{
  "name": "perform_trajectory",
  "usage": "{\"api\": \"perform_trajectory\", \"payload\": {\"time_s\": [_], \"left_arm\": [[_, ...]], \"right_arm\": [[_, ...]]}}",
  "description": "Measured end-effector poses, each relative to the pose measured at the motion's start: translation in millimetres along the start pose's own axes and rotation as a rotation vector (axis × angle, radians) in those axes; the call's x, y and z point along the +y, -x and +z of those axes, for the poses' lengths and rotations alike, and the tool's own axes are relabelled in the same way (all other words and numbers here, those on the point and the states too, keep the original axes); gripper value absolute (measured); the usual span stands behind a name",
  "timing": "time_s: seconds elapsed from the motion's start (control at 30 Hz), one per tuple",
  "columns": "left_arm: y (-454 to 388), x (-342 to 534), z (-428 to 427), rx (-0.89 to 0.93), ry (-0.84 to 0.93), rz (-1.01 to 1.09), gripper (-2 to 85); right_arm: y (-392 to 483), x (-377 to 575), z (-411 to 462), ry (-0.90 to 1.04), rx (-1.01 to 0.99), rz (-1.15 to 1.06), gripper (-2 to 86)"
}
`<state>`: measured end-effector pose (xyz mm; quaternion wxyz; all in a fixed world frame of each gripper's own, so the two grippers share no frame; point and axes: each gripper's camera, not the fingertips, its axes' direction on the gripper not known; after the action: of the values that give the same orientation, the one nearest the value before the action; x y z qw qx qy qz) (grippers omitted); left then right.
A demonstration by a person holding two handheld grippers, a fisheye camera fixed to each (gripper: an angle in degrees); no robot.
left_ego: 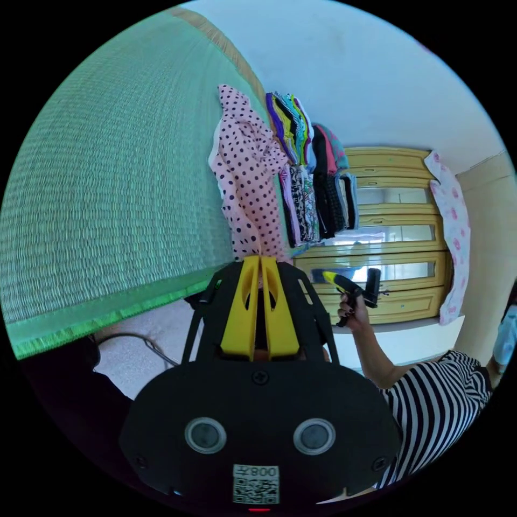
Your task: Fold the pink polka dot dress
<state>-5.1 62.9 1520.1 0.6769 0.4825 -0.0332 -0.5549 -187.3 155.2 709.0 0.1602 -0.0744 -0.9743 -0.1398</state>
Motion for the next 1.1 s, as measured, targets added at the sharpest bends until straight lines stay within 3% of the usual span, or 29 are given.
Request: {"api": "perform_trajectory", "payload": {"time_s": [0.1,0.43,0.83,1.1], "left_arm": [[-9,8,-11,0.045,-0.005,0.025,0.3],[-52,16,-25,0.163,0.039,0.137,0.4],[-72,17,-40,0.17,0.086,0.185,0.8],[-44,-3,-78,0.125,-0.035,0.074,5.0]], "right_arm": [[22,-1,-19,-0.028,-0.024,-0.046,5.7],[186,-43,-8,0.064,0.025,-0.51,9.9],[174,-81,-71,0.073,0.063,-0.557,1.8],[124,-90,-155,0.085,-0.014,-0.587,0.6]]}}
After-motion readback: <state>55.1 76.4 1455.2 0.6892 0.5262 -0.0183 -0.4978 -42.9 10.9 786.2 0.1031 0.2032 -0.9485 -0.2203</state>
